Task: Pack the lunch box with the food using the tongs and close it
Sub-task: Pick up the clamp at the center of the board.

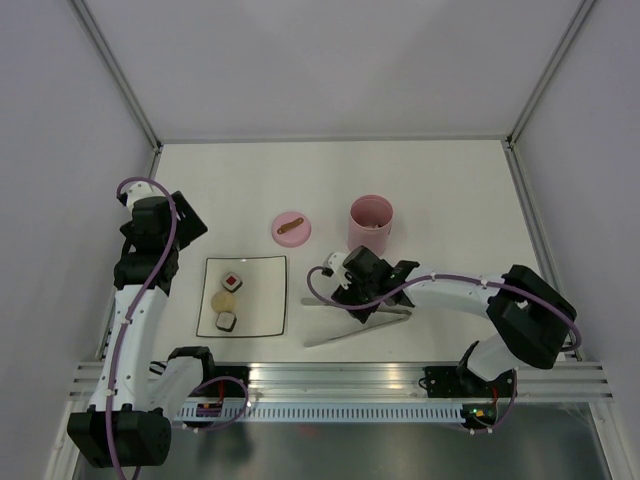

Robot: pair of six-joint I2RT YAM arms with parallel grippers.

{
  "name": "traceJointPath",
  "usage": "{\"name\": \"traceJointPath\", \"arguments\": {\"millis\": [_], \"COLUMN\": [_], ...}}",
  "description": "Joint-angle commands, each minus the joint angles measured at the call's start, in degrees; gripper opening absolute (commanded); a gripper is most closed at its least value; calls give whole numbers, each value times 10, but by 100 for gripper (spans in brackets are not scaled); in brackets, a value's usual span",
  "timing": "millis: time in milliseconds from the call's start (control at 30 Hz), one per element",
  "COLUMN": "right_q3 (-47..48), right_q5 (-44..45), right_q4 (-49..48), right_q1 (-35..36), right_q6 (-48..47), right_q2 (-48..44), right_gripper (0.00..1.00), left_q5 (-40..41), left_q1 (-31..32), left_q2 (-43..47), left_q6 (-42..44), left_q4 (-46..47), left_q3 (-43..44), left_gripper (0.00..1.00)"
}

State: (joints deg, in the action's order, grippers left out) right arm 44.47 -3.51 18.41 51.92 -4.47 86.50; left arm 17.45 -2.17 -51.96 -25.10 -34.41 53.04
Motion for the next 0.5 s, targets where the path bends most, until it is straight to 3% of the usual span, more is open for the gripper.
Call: {"name": "traceJointPath", "arguments": {"millis": [0, 233, 333, 367, 467], "right_q3": [26, 39, 40, 40, 44], "right_q5": [17, 16, 15, 17, 31], "right_q4": [-15, -12, -4, -1, 17], "right_q1": [2, 4, 3, 4, 3], "right_q6": [-16, 10, 43, 73, 102], "right_q2": [16, 33, 10, -12, -71], "right_gripper": [65, 28, 18, 9, 0], "left_q5": [-8, -4, -4, -4, -4], "left_q1": [-2, -2, -2, -2, -2], "left_q2": [1, 1, 1, -1, -2], "left_q6": [7, 8, 8, 8, 8], "left_q4": [2, 1, 1, 1, 1], "left_q3": [0, 0, 0, 0, 0], "left_gripper": [100, 100, 100, 100, 100]}}
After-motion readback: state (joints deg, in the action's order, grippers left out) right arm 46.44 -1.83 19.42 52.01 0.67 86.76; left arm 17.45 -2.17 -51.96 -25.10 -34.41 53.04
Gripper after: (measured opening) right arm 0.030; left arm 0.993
